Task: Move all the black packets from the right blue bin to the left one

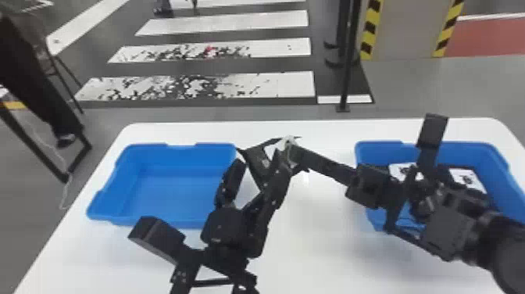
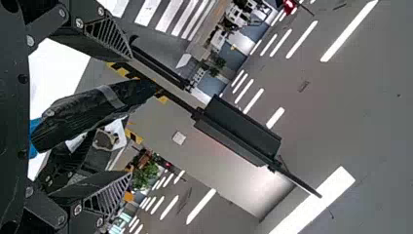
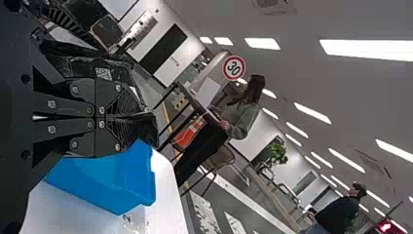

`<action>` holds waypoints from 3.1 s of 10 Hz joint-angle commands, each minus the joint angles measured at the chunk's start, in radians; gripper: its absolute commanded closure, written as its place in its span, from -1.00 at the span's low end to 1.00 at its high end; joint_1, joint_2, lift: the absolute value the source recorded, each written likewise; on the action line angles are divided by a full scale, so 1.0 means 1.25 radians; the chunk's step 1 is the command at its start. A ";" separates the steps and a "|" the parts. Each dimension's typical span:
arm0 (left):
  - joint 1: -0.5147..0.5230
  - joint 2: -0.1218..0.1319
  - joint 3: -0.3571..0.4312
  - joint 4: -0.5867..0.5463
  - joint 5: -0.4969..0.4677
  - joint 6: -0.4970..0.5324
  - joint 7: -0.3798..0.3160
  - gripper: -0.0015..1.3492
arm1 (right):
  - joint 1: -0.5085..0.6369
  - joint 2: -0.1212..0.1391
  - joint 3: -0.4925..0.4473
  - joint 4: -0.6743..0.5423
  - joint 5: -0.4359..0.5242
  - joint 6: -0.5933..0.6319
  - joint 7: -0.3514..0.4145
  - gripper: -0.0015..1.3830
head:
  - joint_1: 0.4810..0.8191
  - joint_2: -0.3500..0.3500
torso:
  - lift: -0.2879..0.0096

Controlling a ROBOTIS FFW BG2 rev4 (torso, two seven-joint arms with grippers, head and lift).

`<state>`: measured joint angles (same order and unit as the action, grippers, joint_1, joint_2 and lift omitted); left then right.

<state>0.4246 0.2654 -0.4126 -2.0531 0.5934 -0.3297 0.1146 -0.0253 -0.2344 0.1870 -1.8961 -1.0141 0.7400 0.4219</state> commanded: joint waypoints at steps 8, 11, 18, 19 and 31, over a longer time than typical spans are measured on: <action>0.004 -0.012 0.025 0.041 -0.034 -0.115 0.008 0.79 | -0.051 -0.001 0.063 0.088 -0.050 -0.064 0.017 0.68 | 0.27 0.56 | -0.20; -0.020 -0.079 0.238 0.157 -0.307 -0.133 0.062 0.79 | -0.039 -0.005 0.053 0.140 -0.074 -0.131 0.051 -0.86 | 0.27 0.67 | -0.20; -0.057 -0.110 0.383 0.291 -0.425 -0.253 0.122 -0.81 | 0.079 0.013 -0.190 -0.065 0.357 -0.085 -0.036 -0.81 | 0.27 0.85 | -0.20; -0.026 -0.110 0.383 0.230 -0.353 -0.208 0.076 -0.80 | 0.083 0.022 -0.244 -0.092 0.454 -0.050 -0.043 -0.81 | 0.27 0.76 | -0.20; 0.075 -0.118 0.383 0.020 -0.294 0.075 -0.046 -0.79 | -0.062 0.021 -0.201 0.173 0.612 0.015 -0.104 -0.72 | 0.27 0.13 | -0.20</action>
<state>0.5178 0.1183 0.0676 -2.0303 0.2266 -0.2371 0.0566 -0.0853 -0.2077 -0.0684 -1.7152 -0.2434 0.7711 0.2900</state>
